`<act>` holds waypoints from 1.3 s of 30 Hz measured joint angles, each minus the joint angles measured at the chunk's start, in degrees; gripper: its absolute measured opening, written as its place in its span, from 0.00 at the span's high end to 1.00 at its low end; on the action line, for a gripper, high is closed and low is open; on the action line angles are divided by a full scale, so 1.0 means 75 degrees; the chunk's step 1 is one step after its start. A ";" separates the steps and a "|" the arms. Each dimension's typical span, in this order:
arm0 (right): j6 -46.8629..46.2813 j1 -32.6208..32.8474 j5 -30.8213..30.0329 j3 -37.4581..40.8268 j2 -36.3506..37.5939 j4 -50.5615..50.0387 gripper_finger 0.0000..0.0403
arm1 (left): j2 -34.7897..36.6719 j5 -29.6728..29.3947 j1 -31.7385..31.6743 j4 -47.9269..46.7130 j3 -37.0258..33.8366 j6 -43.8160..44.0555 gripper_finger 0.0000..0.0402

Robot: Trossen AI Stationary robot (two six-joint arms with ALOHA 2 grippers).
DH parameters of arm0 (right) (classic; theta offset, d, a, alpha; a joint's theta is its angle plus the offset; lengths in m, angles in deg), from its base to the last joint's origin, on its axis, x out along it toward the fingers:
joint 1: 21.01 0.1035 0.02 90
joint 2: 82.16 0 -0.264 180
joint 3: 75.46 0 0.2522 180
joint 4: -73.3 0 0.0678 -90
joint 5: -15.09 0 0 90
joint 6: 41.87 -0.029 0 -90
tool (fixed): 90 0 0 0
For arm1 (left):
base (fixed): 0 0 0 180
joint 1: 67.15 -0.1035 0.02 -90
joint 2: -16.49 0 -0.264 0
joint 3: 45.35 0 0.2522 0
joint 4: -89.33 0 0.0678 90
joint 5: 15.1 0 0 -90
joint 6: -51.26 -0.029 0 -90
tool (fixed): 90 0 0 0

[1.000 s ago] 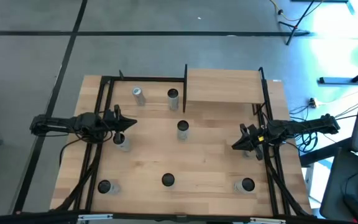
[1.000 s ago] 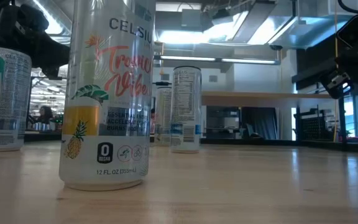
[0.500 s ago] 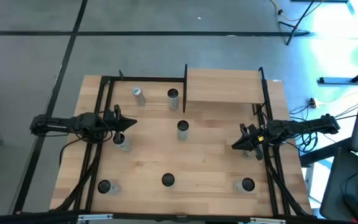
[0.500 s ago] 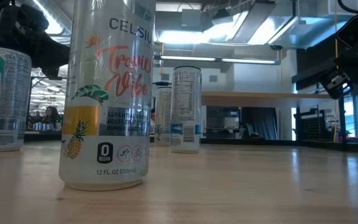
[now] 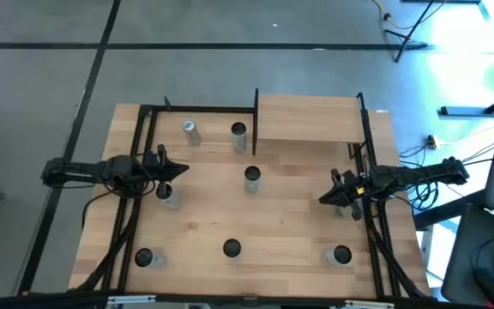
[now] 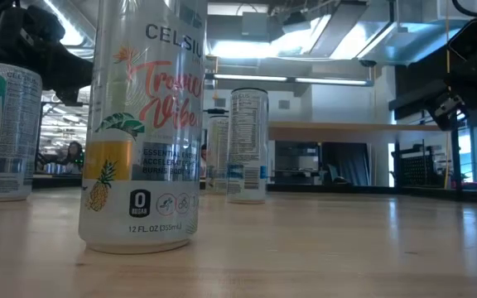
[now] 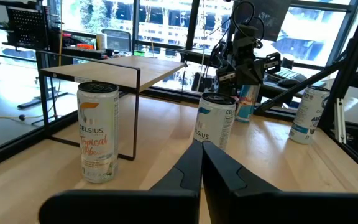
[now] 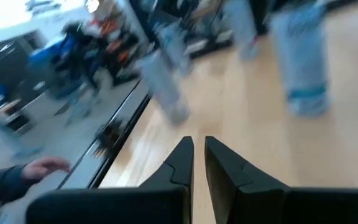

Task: Place canned beverage on shelf
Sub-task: Put the top white and blue soda can on the shelf

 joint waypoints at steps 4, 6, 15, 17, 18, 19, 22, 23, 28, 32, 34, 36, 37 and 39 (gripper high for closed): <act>0.0338 0.0000 -0.0976 -0.0016 0.0003 0.0439 0.93 | 0.0000 0.0001 0.0001 -0.0002 -0.0001 0.0000 0.99; 0.0618 0.0000 -0.1182 -0.0016 0.0003 0.0448 0.93 | -0.0001 0.0001 0.0001 0.0001 -0.0001 0.0001 0.99; 0.1627 0.0000 -0.2385 -0.0037 -0.0251 0.1864 0.93 | 0.0001 0.0001 0.0001 -0.0002 -0.0001 -0.0002 0.99; 0.1968 0.0000 -0.2385 -0.0037 -0.0512 0.2195 0.93 | -0.0001 -0.0001 -0.0001 0.0001 0.0001 -0.0005 0.99; 0.2141 0.0000 -0.2385 -0.0037 -0.0656 0.2370 0.93 | -0.0001 -0.0011 0.0000 -0.0002 0.0001 -0.0002 0.99; 0.2311 0.0000 -0.2385 -0.0037 -0.0800 0.2522 0.93 | 0.0000 -0.0020 -0.0001 0.0001 -0.0001 -0.0003 0.99; 0.2732 0.0000 -0.2385 -0.0037 -0.1327 0.2824 0.93 | 0.0000 -0.0033 0.0000 0.0001 0.0001 -0.0002 0.99; 0.2883 0.0000 -0.2385 -0.0037 -0.1499 0.2828 0.93 | -0.0001 -0.0040 0.0000 0.0001 0.0001 -0.0002 0.99; 0.3443 0.0000 -0.2510 -0.0037 -0.2091 0.3475 0.93 | 0.0002 -0.0084 0.0001 0.0416 -0.0001 -0.0021 0.99; 0.3472 0.0000 -0.2859 -0.0041 -0.2330 0.4538 0.93 | 0.0002 -0.0630 -0.0002 0.1480 -0.0001 -0.0836 0.99; 0.3559 0.0000 -0.2990 -0.0043 -0.2476 0.4779 0.93 | -0.0001 -0.0612 0.0001 0.1970 -0.0001 -0.1243 0.99; 0.3636 0.0000 -0.3230 -0.0043 -0.2687 0.4978 0.93 | -0.0005 -0.0478 -0.0002 0.2529 -0.0001 -0.1584 0.99; 0.3637 0.0000 -0.3381 -0.0043 -0.2784 0.5057 0.93 | -0.0049 -0.0410 -0.0002 0.2737 -0.0001 -0.1769 0.99; 0.3643 -0.0003 -0.3673 -0.0043 -0.3065 0.5397 0.93 | -0.0266 -0.0353 -0.0002 0.3093 -0.0001 -0.2138 0.99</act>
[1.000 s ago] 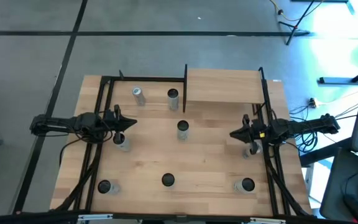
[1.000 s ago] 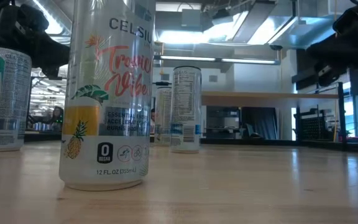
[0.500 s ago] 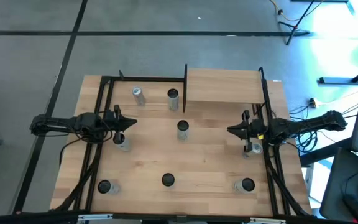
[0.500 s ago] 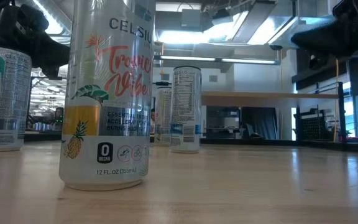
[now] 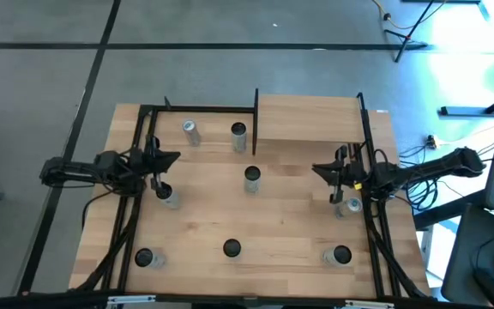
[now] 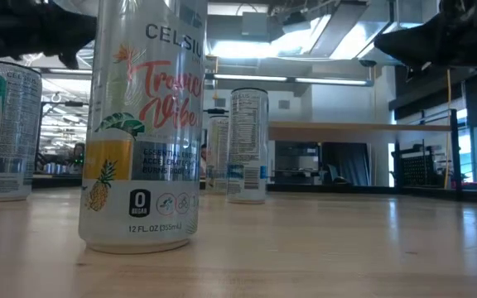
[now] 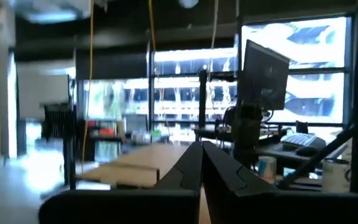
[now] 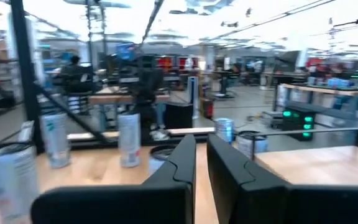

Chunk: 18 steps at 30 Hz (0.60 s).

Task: Place canned beverage on shelf
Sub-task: Put the top white and blue soda can on the shelf

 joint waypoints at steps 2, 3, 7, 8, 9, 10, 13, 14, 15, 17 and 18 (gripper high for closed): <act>0.0010 -0.0003 -0.0198 -0.0011 -0.0346 0.0411 0.93 | -0.0331 0.0013 -0.0009 0.0447 0.0000 -0.0266 0.99; 0.0026 -0.0014 -0.0250 -0.0049 -0.0522 0.0558 0.93 | -0.0538 0.0073 -0.0031 0.0714 0.0000 -0.0344 0.99; 0.0041 -0.0324 -0.0158 -0.0468 -0.1339 0.0636 0.93 | -0.1580 0.0632 -0.0266 0.1928 0.0000 -0.0570 0.99; 0.0044 -0.0435 -0.0113 -0.0586 -0.1583 0.0630 0.93 | -0.1890 0.0765 -0.0343 0.2203 0.0027 -0.0644 0.99; 0.0044 -0.0552 -0.0111 -0.0705 -0.1822 0.0624 0.93 | -0.2180 0.0869 -0.0407 0.2430 0.0085 -0.0676 0.99; 0.0044 -0.0664 -0.0108 -0.0818 -0.2073 0.0614 0.93 | -0.2467 0.0946 -0.0469 0.2643 0.0139 -0.0671 0.99; 0.0044 -0.0987 -0.0096 -0.1171 -0.2774 0.0576 0.93 | -0.3320 0.0953 -0.0646 0.3029 0.0399 -0.0666 0.99; 0.0044 -0.1075 -0.0024 -0.1273 -0.2998 0.0579 0.93 | -0.3593 0.0947 -0.0700 0.3030 0.0518 -0.0663 0.99; 0.0044 -0.1151 0.0070 -0.1372 -0.3218 0.0579 0.93 | -0.3845 0.0936 -0.0750 0.3025 0.0647 -0.0630 0.99; 0.0044 -0.1263 0.0300 -0.1553 -0.3585 0.0556 0.93 | -0.4350 0.0825 -0.0861 0.3020 0.0933 -0.0385 0.99; 0.0043 -0.1299 0.0425 -0.1635 -0.3756 0.0556 0.93 | -0.4609 0.0708 -0.0914 0.2983 0.1090 -0.0251 0.98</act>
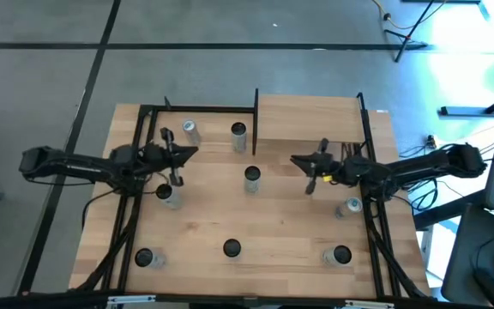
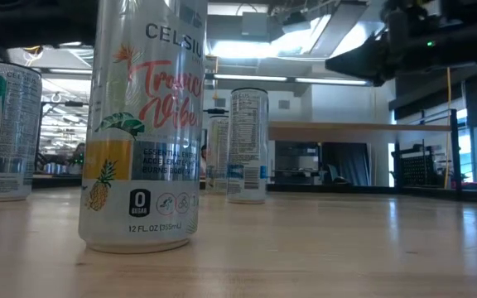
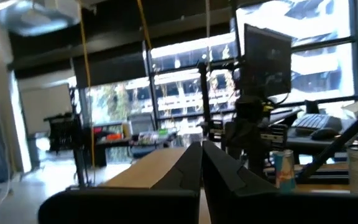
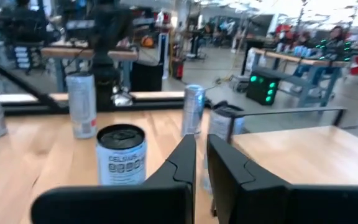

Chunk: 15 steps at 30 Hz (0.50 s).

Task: Place canned beverage on shelf
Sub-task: Put the top white and blue soda can on the shelf

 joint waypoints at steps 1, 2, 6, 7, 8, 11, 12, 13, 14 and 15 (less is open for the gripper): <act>0.0001 -0.0019 0.0116 -0.0076 -0.0143 0.0004 0.93 | -0.0239 -0.0111 -0.0054 -0.0082 0.0163 0.0094 0.96; 0.0004 -0.0021 0.0186 -0.0128 -0.0269 0.0005 0.93 | -0.0477 -0.0178 -0.0103 -0.0167 0.0310 0.0180 0.93; 0.0226 -0.0021 0.0217 -0.0277 -0.0672 -0.0013 0.92 | -0.1437 -0.0051 -0.0300 -0.0429 0.0878 0.0388 0.79; 0.0271 -0.0020 0.0216 -0.0317 -0.0732 -0.0021 0.91 | -0.1636 0.0055 -0.0339 -0.0565 0.1028 0.0435 0.75; 0.0319 -0.0021 0.0216 -0.0364 -0.0793 -0.0017 0.90 | -0.1828 0.0154 -0.0377 -0.0715 0.1193 0.0459 0.71; 0.0374 -0.0021 0.0217 -0.0503 -0.0936 -0.0070 0.84 | -0.2362 0.0260 -0.0444 -0.1329 0.1728 0.0629 0.58; 0.0377 -0.0019 0.0224 -0.0563 -0.0978 -0.0157 0.81 | -0.2538 0.0260 -0.0444 -0.1580 0.1920 0.0649 0.54; 0.0377 -0.0021 0.0275 -0.0626 -0.1034 -0.0280 0.77 | -0.2705 0.0260 -0.0441 -0.1787 0.2092 0.0652 0.50; 0.0382 -0.0021 0.0289 -0.0696 -0.1082 -0.0431 0.74 | -0.2875 0.0261 -0.0437 -0.1980 0.2264 0.0652 0.47; 0.0383 -0.0021 0.0340 -0.0751 -0.1142 -0.0607 0.70 | -0.3043 0.0261 -0.0414 -0.2140 0.2427 0.0655 0.44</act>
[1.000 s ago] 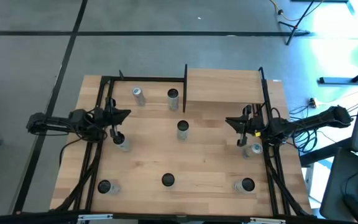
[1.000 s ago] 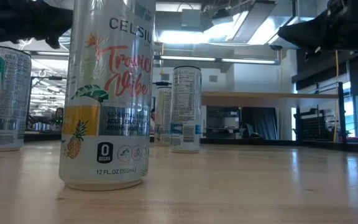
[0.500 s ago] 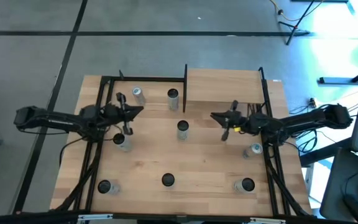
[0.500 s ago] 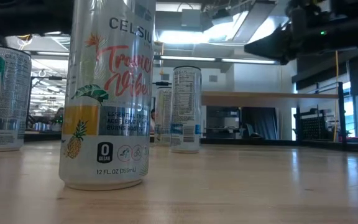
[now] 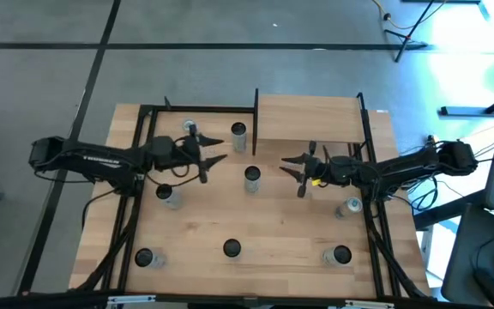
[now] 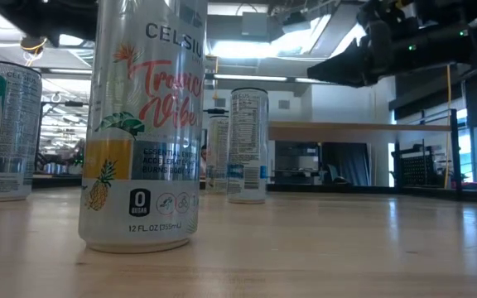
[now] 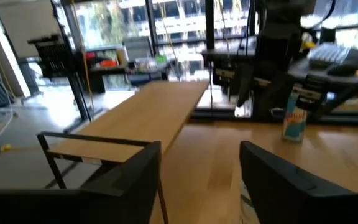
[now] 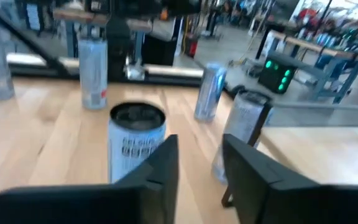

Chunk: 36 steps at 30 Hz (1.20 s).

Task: Place canned beverage on shelf
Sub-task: Put the top white and blue soda can on the shelf

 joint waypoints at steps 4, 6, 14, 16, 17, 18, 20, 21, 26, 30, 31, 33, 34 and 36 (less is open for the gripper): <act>-0.0047 0.0003 0.0270 -0.0126 -0.0273 -0.0425 0.55 | -0.0671 0.0000 0.0149 -0.0331 0.0316 0.0009 0.38; -0.0047 0.0006 0.0278 -0.0126 -0.0460 -0.0478 0.50 | -0.1006 0.0000 0.0242 -0.0337 0.0320 0.0207 0.37; -0.0001 -0.0226 0.0267 -0.0170 -0.1340 0.0261 0.40 | -0.2328 -0.0003 0.0583 -0.0121 0.0320 0.0997 0.38; -0.0109 -0.0420 0.0207 -0.0333 -0.1627 0.0257 0.40 | -0.2562 0.0000 0.0653 -0.0127 0.0320 0.1104 0.38; -0.0193 -0.0510 0.0182 -0.0420 -0.1782 0.0240 0.40 | -0.2656 -0.0001 0.0678 -0.0110 0.0320 0.1187 0.38; -0.0252 -0.0581 0.0145 -0.0507 -0.1956 0.0232 0.41 | -0.2735 0.0001 0.0705 -0.0086 0.0320 0.1238 0.38; -0.0278 -0.0655 0.0156 -0.0736 -0.2333 0.0234 0.42 | -0.2854 0.0000 0.0756 -0.0080 0.0320 0.1398 0.38; -0.0269 -0.0654 0.0197 -0.0846 -0.2509 0.0227 0.42 | -0.2894 -0.0001 0.0790 -0.0083 0.0320 0.1468 0.38; -0.0163 -0.0621 0.0205 -0.1537 -0.3338 0.0229 0.42 | -0.3343 0.0187 0.1008 0.0289 0.0323 0.1755 0.38; -0.0008 -0.0629 -0.0176 -0.1910 -0.3716 0.0208 0.43 | -0.3778 0.0208 0.1086 0.0667 0.0328 0.1819 0.38; 0.0014 -0.0629 -0.0223 -0.1944 -0.3756 0.0210 0.43 | -0.3827 0.0204 0.1086 0.0679 0.0319 0.1869 0.38; 0.0018 -0.0629 -0.0206 -0.1987 -0.3776 0.0202 0.43 | -0.3906 0.0158 0.1077 0.0881 0.0326 0.1956 0.38; 0.0015 -0.0629 -0.0180 -0.1994 -0.3778 0.0212 0.43 | -0.3906 0.0054 0.1077 0.0903 0.0323 0.1964 0.38; 0.0014 -0.0629 -0.0130 -0.1994 -0.3775 0.0211 0.43 | -0.3904 -0.0202 0.1075 0.1071 0.0324 0.1981 0.38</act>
